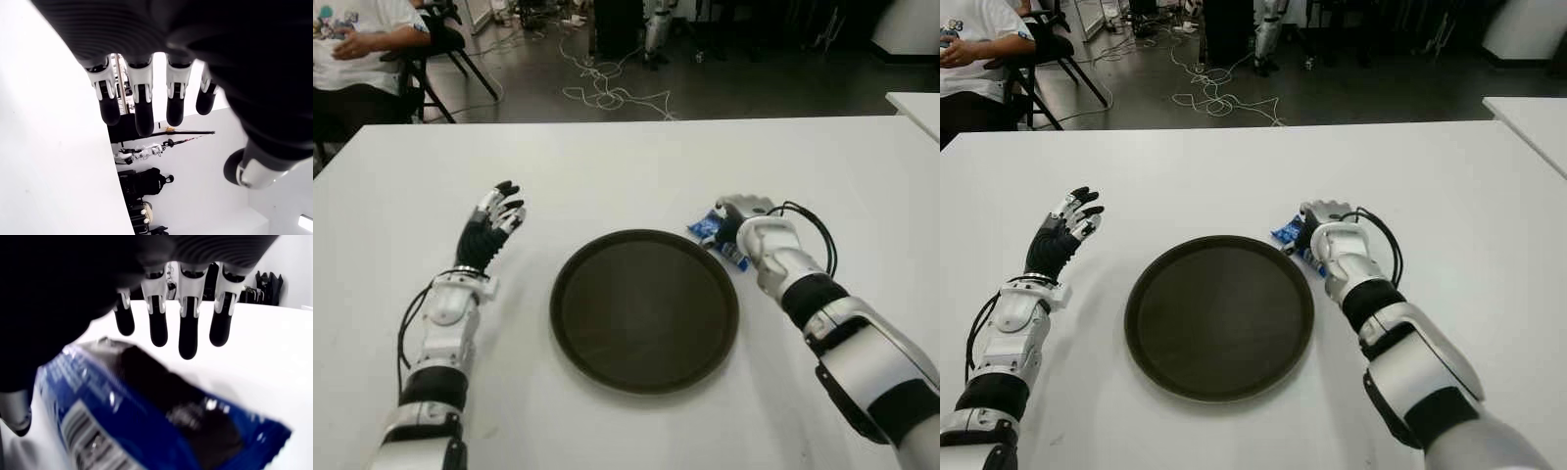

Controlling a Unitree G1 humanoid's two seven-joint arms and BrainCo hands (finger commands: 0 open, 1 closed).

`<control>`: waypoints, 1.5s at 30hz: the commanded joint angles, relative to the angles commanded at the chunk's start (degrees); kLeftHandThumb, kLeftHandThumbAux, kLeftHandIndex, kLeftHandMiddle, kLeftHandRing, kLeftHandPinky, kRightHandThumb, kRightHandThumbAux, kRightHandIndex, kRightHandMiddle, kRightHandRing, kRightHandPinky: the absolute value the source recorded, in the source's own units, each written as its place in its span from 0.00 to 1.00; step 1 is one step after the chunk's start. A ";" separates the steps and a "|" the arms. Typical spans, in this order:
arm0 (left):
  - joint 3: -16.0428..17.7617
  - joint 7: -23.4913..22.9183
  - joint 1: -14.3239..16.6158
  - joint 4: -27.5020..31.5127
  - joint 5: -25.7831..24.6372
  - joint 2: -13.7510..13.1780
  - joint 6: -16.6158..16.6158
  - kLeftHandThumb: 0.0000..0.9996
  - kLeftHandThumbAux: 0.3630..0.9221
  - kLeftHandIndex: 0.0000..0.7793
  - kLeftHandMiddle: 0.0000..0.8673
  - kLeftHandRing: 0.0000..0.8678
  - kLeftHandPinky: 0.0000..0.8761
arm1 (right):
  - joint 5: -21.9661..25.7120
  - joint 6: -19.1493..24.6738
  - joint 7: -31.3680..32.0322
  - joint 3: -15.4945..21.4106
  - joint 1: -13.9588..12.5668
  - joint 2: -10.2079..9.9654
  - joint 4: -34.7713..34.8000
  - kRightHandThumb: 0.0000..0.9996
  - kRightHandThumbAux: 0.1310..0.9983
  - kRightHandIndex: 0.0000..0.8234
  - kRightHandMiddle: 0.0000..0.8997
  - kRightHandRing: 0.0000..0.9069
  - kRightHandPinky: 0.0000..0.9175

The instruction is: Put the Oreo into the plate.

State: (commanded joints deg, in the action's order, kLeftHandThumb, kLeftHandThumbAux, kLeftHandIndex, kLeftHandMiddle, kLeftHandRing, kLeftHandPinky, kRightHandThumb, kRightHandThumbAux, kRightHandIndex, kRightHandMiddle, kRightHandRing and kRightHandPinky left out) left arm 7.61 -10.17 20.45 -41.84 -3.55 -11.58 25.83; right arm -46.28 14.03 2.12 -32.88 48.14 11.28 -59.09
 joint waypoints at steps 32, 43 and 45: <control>0.13 0.43 -1.11 2.12 -0.08 0.20 -1.00 0.19 0.41 0.10 0.17 0.17 0.17 | 0.52 1.11 1.02 -0.41 0.49 -0.53 -0.68 0.00 0.48 0.27 0.26 0.29 0.34; 0.10 1.72 -1.46 2.95 0.24 0.26 -1.97 0.19 0.41 0.12 0.20 0.19 0.19 | 0.23 2.97 2.77 -0.64 0.57 -0.66 0.24 0.00 0.48 0.24 0.24 0.27 0.32; 0.14 1.86 -1.49 2.88 0.30 0.22 -1.84 0.19 0.41 0.12 0.20 0.19 0.19 | 0.18 3.36 3.17 -0.73 0.59 -0.65 0.46 0.00 0.47 0.24 0.24 0.27 0.33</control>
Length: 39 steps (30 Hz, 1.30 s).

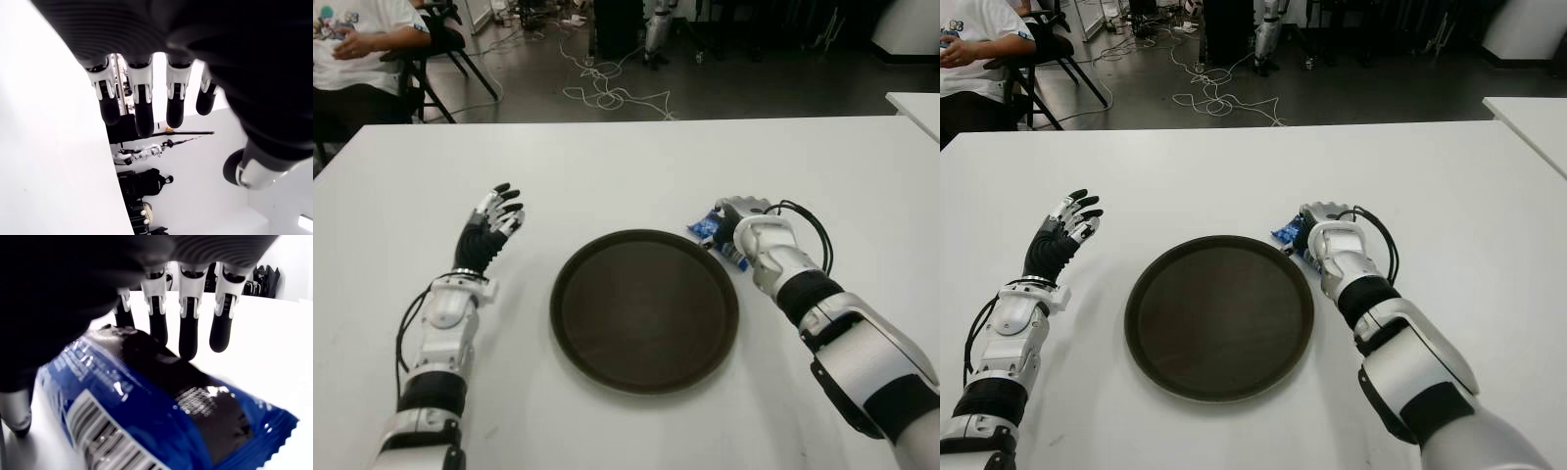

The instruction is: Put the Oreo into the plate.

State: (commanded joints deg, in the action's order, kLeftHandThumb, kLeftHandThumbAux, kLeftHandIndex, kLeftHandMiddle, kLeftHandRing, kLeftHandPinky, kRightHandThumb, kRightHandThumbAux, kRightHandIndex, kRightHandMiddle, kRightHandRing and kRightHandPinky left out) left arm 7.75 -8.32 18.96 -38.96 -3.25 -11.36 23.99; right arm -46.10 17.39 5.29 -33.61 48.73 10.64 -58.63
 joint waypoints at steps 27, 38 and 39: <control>0.69 -2.26 0.14 -1.06 -1.99 -0.65 0.73 0.20 0.38 0.12 0.21 0.20 0.20 | 0.94 0.98 3.06 1.18 -0.38 2.19 5.47 0.00 0.70 0.37 0.29 0.31 0.39; 0.75 -2.32 0.10 -1.17 -1.91 -0.88 1.14 0.22 0.40 0.11 0.20 0.20 0.19 | 1.58 1.26 4.65 1.61 -1.15 3.46 8.53 0.11 0.86 0.60 0.69 0.70 0.67; 0.75 -2.31 0.12 -1.20 -1.89 -0.89 1.15 0.22 0.40 0.11 0.20 0.20 0.19 | 1.58 1.33 4.76 1.61 -1.20 3.52 8.73 0.10 0.87 0.60 0.70 0.71 0.67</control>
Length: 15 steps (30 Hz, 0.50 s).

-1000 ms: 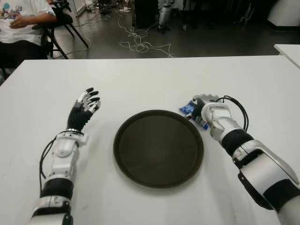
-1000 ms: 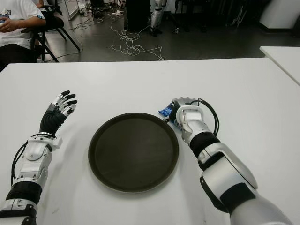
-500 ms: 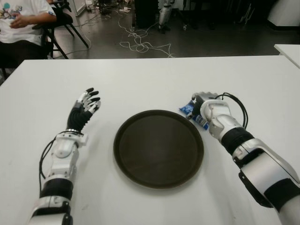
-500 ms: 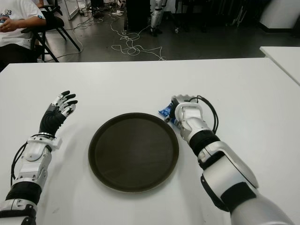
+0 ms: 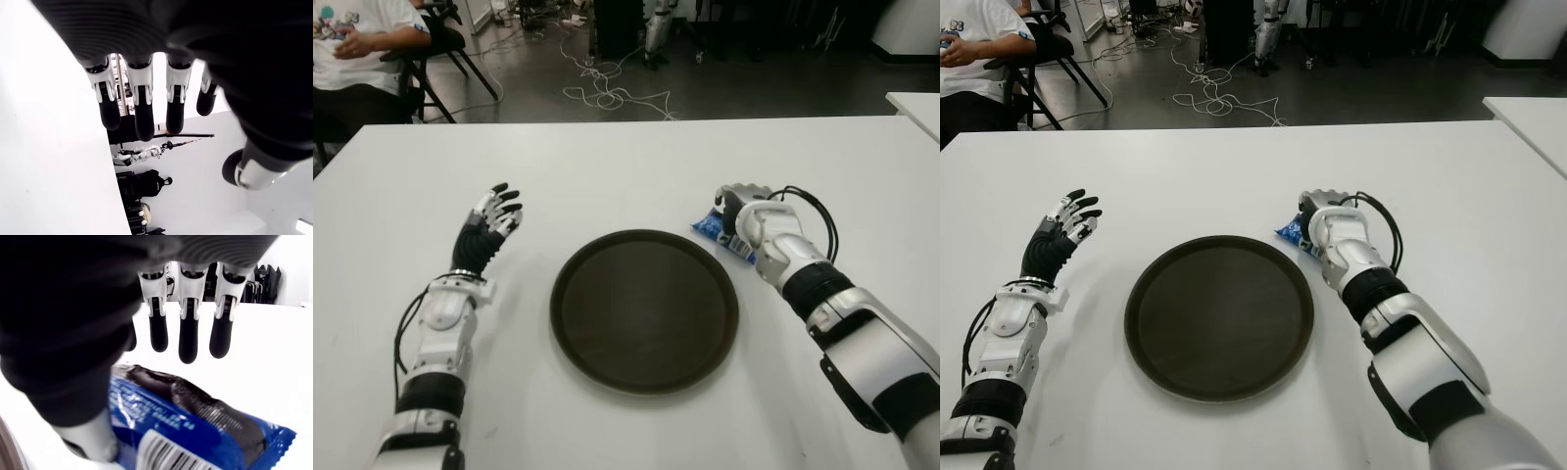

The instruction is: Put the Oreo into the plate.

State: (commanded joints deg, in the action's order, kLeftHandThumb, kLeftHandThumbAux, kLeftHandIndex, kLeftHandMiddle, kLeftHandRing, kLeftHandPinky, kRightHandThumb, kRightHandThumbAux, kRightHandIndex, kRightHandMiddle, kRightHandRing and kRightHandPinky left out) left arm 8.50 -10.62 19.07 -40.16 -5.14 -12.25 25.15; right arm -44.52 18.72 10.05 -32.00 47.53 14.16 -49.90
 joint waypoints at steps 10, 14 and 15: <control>0.21 -0.57 -0.10 -0.13 -0.28 -0.06 0.48 0.21 0.40 0.11 0.20 0.19 0.18 | 0.16 0.19 1.47 -0.33 0.07 0.69 1.06 0.06 0.89 0.51 0.73 0.73 0.68; 0.21 -0.66 -0.21 0.11 -0.22 -0.07 0.41 0.21 0.39 0.11 0.20 0.19 0.18 | 0.00 0.57 1.70 -0.49 0.17 0.84 1.28 0.04 0.91 0.48 0.71 0.73 0.67; 0.22 -0.63 -0.23 0.17 -0.20 -0.07 0.39 0.21 0.39 0.11 0.20 0.19 0.18 | -0.04 0.64 1.77 -0.51 0.18 0.90 1.39 0.04 0.91 0.49 0.71 0.72 0.67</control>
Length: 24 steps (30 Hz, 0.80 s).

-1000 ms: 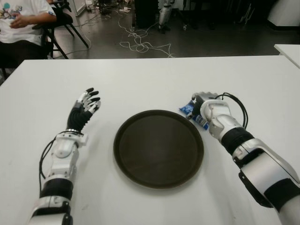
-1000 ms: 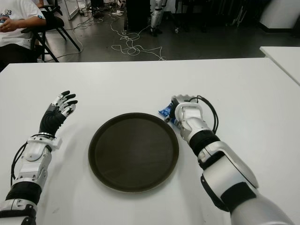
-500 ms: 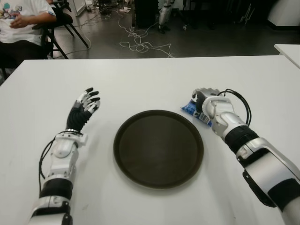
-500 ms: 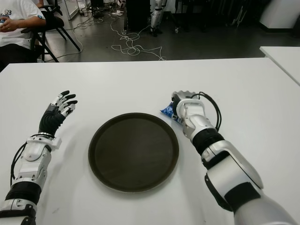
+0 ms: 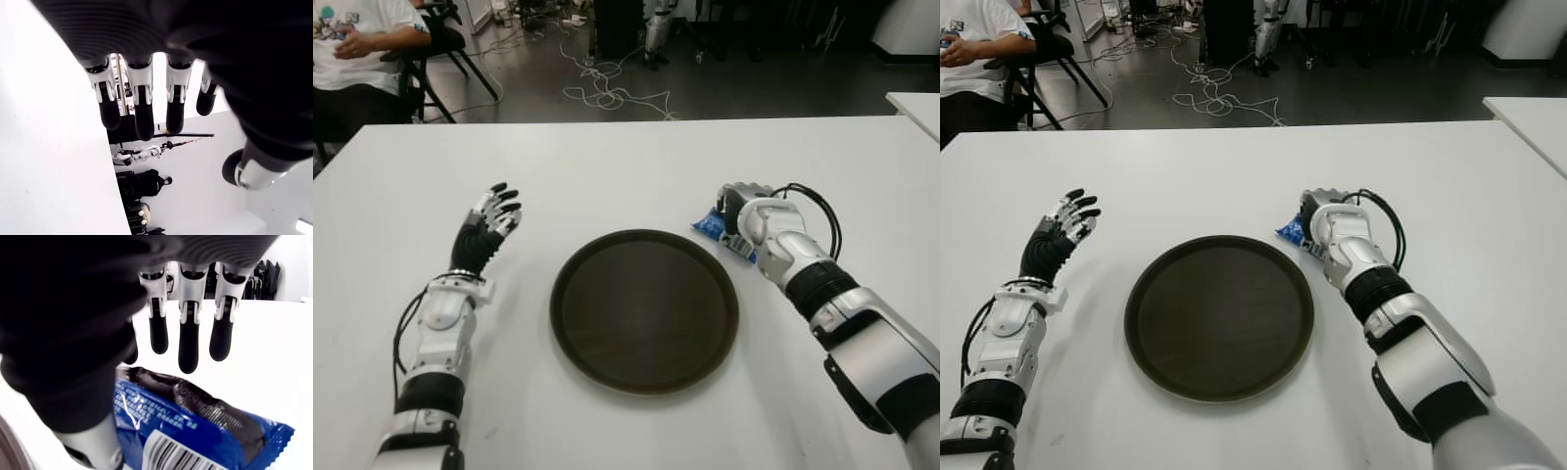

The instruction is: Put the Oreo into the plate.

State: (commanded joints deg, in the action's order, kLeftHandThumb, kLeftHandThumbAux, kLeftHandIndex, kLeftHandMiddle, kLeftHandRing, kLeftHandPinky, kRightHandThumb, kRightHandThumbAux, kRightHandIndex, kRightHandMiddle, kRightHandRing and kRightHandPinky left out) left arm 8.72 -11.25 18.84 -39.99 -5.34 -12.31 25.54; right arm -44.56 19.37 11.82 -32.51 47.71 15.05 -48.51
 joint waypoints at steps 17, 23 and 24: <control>0.31 0.37 0.09 0.06 -0.09 0.08 -0.85 0.24 0.39 0.11 0.21 0.20 0.19 | 0.16 0.49 0.67 -0.16 -0.64 0.84 2.27 0.65 0.71 0.52 0.75 0.73 0.70; 0.49 0.57 0.47 -0.21 -0.17 0.24 -1.60 0.22 0.40 0.12 0.22 0.21 0.21 | 0.33 0.21 -0.11 0.12 -0.89 0.90 2.30 0.68 0.70 0.52 0.74 0.72 0.69; 0.52 0.60 0.55 -0.32 -0.15 0.23 -1.73 0.22 0.40 0.12 0.22 0.21 0.21 | 0.34 0.30 -0.13 0.14 -0.91 0.88 2.34 0.68 0.70 0.52 0.74 0.72 0.69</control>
State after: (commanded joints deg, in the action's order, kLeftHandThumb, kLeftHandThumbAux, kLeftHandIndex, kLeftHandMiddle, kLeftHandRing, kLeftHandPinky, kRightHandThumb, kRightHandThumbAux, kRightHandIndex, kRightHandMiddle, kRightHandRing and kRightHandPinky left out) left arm 9.24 -10.66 19.39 -40.31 -5.49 -12.08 23.81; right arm -44.22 19.67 11.69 -32.37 46.81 15.93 -46.17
